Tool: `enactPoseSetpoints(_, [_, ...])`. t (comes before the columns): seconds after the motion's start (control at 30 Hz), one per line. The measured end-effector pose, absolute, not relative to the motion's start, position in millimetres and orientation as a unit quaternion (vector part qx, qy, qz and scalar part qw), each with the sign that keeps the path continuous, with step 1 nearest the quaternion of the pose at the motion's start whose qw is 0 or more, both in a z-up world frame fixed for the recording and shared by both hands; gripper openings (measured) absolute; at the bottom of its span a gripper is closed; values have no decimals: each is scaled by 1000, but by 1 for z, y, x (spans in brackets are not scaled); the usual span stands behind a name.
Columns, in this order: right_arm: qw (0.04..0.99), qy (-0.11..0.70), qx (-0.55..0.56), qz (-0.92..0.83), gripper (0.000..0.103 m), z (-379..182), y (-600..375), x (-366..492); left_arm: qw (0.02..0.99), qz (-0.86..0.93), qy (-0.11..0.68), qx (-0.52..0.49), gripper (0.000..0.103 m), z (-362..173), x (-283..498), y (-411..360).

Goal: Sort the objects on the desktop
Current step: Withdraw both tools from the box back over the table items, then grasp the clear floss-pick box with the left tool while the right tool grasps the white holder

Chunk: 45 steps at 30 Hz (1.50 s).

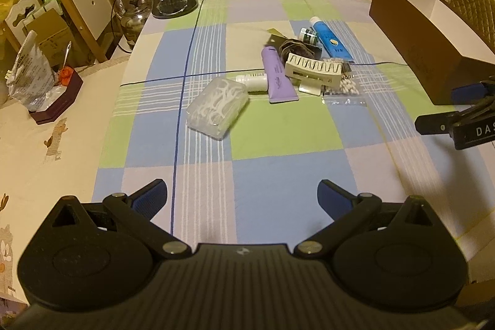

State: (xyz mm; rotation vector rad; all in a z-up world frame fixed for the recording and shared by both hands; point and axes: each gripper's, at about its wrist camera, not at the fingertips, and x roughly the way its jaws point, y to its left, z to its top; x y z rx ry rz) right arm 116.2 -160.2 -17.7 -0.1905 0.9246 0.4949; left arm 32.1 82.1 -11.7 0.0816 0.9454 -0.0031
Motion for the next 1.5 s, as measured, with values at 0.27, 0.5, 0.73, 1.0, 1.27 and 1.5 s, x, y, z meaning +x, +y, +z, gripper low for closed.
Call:
enactPoseSetpoints(0.27, [855, 427, -117, 270, 103, -16, -157, 121, 889, 18, 457, 28, 102, -15, 26, 76])
enactPoseSetpoints(0.5, [861, 412, -125, 272, 103, -14, -143, 135, 890, 5, 453, 47, 102, -16, 48, 89])
enactPoseSetpoints(0.73, [867, 412, -133, 247, 103, -16, -118, 154, 889, -41, 447, 93, 100, -31, 104, 116])
enactPoseSetpoints(1.0, [864, 418, -142, 240, 103, -24, -96, 175, 876, -122, 448, 131, 94, -62, 165, 130])
enactPoseSetpoints(1.27, [855, 423, -157, 255, 103, -33, -79, 203, 857, -158, 468, 149, 83, -91, 196, 131])
enactPoseSetpoints(1.5, [849, 421, -181, 264, 103, -42, -63, 219, 856, -161, 477, 119, 66, -99, 199, 137])
